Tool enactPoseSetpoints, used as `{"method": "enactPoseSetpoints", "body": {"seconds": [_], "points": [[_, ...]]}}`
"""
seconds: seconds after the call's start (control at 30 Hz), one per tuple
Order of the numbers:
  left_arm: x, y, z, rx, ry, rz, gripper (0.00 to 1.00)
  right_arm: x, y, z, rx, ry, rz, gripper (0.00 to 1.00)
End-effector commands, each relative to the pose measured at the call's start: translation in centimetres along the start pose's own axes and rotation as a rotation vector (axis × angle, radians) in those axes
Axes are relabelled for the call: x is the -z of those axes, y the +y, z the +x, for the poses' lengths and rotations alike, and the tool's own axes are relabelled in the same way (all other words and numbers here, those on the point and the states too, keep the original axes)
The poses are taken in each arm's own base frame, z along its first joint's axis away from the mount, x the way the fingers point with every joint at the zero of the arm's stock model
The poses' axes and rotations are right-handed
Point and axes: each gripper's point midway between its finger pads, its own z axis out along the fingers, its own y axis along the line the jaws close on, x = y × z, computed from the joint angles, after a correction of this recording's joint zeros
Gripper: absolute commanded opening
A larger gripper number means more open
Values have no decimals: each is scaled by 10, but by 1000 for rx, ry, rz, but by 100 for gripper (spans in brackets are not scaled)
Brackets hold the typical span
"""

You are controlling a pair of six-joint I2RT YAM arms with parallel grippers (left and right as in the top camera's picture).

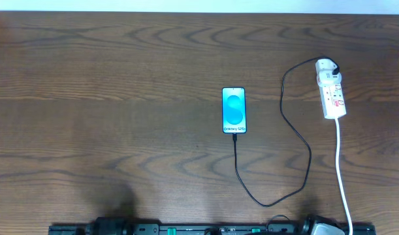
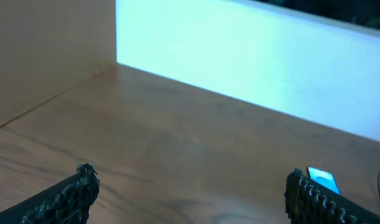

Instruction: Plug charger to phone and switch on socket

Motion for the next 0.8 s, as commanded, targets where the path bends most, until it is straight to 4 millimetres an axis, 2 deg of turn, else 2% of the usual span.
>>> {"method": "enactPoseSetpoints", "body": {"seconds": [0.0, 0.07, 0.27, 0.33, 0.43, 0.47, 0.53, 0.57, 0.6, 0.63, 0.73, 0.77], "points": [[11, 7, 15, -11, 28, -27, 97, 14, 32, 8, 24, 45, -183, 1], [12, 11, 34, -25, 108, -42, 97, 19, 43, 11, 28, 55, -230, 1], [12, 12, 37, -27, 118, -43, 97, 23, 63, 19, 43, 78, -294, 1], [10, 5, 12, -4, 18, -17, 97, 24, 66, 20, 47, 80, -299, 2], [4, -8, -42, 38, -197, 31, 97, 24, 67, 19, 47, 76, -301, 4], [-6, -13, -53, 47, -238, 41, 97, 24, 67, 19, 47, 77, -301, 4], [-44, -18, -46, 122, -216, 45, 97, 24, 67, 19, 47, 77, -301, 5], [-57, -20, -40, 143, -202, 44, 97, 24, 67, 19, 47, 77, -301, 5], [-91, -22, -25, 180, -171, 39, 97, 25, 67, 19, 47, 76, -301, 6], [-112, -24, -14, 201, -156, 37, 97, 26, 67, 18, 48, 72, -303, 6], [-171, -27, 21, 248, -149, 39, 97, 27, 68, 18, 48, 71, -305, 6], [-184, -29, 31, 246, -148, 51, 97, 28, 69, 19, 49, 72, -309, 7]]}}
